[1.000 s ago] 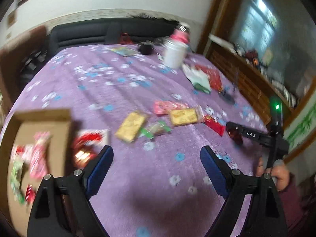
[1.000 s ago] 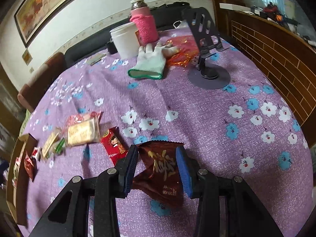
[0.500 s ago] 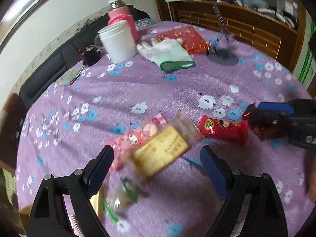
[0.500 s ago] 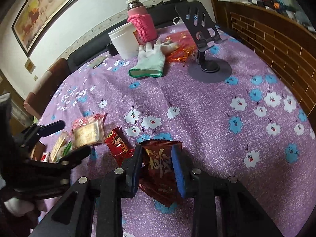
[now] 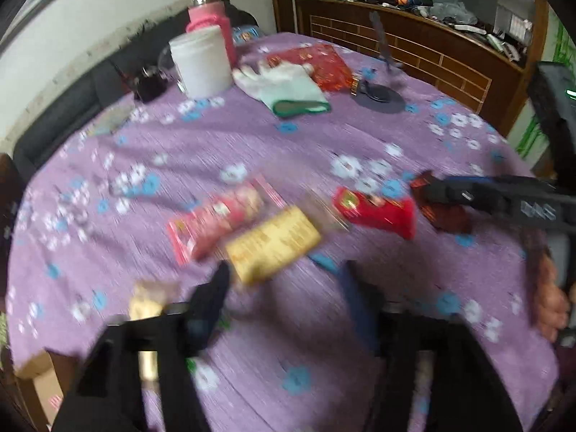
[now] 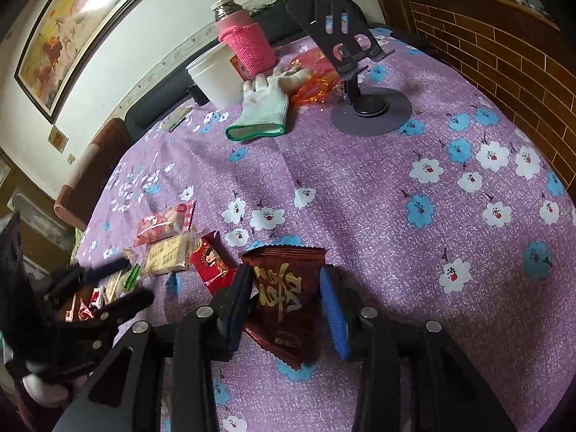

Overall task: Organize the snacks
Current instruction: 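Carry the yellow cake bar into the box while the right gripper carries the foil bag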

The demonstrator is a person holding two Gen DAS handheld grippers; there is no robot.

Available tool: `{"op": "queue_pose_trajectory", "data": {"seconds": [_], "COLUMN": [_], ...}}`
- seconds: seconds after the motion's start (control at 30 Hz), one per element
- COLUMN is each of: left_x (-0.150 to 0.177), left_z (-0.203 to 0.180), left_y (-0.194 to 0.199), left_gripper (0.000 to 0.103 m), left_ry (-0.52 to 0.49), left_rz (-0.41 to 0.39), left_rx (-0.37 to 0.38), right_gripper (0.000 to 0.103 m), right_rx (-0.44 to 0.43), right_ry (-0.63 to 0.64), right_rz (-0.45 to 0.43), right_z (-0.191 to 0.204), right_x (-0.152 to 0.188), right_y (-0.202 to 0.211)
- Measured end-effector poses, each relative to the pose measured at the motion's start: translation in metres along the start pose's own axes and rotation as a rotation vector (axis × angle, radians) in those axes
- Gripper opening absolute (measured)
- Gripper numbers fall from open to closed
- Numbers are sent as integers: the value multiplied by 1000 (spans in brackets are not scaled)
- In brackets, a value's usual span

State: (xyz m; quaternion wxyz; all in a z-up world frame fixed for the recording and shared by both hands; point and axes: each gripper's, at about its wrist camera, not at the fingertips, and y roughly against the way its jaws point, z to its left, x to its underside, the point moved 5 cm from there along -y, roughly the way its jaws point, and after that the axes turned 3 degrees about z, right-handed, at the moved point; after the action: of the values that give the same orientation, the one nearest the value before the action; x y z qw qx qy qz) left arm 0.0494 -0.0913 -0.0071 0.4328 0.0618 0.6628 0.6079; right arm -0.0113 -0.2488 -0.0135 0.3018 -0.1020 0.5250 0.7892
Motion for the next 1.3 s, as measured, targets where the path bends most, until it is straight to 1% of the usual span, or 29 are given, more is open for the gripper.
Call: {"op": "queue_pose_trajectory", "data": {"seconds": [0.03,0.1,0.17,0.2,0.27,0.3,0.33,0.37,0.4,0.43,0.47,0.5,0.57,0.6,0.63,0.7,0.77,0.8,0.83,0.87,0.93,1.07,1.1,1.23,1.3], "left_x": [-4,-13,-17,-20,-21,-18,-16,-12,-7,-4,0,3,5,3,0,-7,-11,-12,-12,-11,-7,3,6,23,39], "left_z": [2,5,6,7,10,11,10,7,4,2,0,-3,-6,-6,-5,-2,-2,-4,-6,-8,-12,-14,-12,-5,1], "left_y": [-6,-24,-38,-41,-45,-45,-45,-41,-36,-34,-30,-26,-25,-25,-28,-34,-37,-37,-35,-33,-26,-4,6,46,77], "left_gripper": [71,71,72,72,72,71,67,54,48,46,42,42,42,44,46,62,63,61,55,32,32,32,32,32,32], "left_ry": [-16,-38,-47,-43,-11,9,13,7,-1,-6,-8,-6,7,13,23,52,65,66,71,76,79,134,161,242,287], "left_rz": [-1,25,58,54,80,99,107,108,110,114,118,118,120,119,116,100,75,65,61,58,63,32,13,-55,-114], "left_rx": [-12,-14,26,52,85,112,132,153,155,139,134,140,113,101,90,58,51,42,51,68,49,77,95,118,119], "right_gripper": [48,50,50,50,50,50,51,52,52,52,52,52,52,52,52,52,50,45,42,41,40,40,40,40,40], "right_rx": [-1,-3,-5,-4,0,-4,-11,-22,-26,-25,-23,-12,20,48,66,95,114,132,145,139,115,101,89,58,53], "right_ry": [5,7,6,8,16,14,8,0,-3,-3,-1,7,39,65,82,111,129,139,145,141,122,73,57,34,37], "right_rz": [-1,-2,-5,-4,-2,1,2,5,7,8,8,5,-1,-5,-9,-15,-19,-21,-23,-22,-20,-57,-78,-127,-136], "right_z": [1,3,2,3,3,3,3,2,2,2,2,3,7,11,13,16,18,18,18,18,16,8,5,2,4], "right_x": [0,0,0,-1,0,0,0,0,-1,0,0,1,2,3,4,5,6,6,7,7,7,3,1,-4,-4], "right_y": [0,-1,-2,-2,-2,-2,-2,-2,-2,-2,-2,-2,-3,-4,-4,-6,-7,-7,-7,-6,-5,5,10,21,22]}}
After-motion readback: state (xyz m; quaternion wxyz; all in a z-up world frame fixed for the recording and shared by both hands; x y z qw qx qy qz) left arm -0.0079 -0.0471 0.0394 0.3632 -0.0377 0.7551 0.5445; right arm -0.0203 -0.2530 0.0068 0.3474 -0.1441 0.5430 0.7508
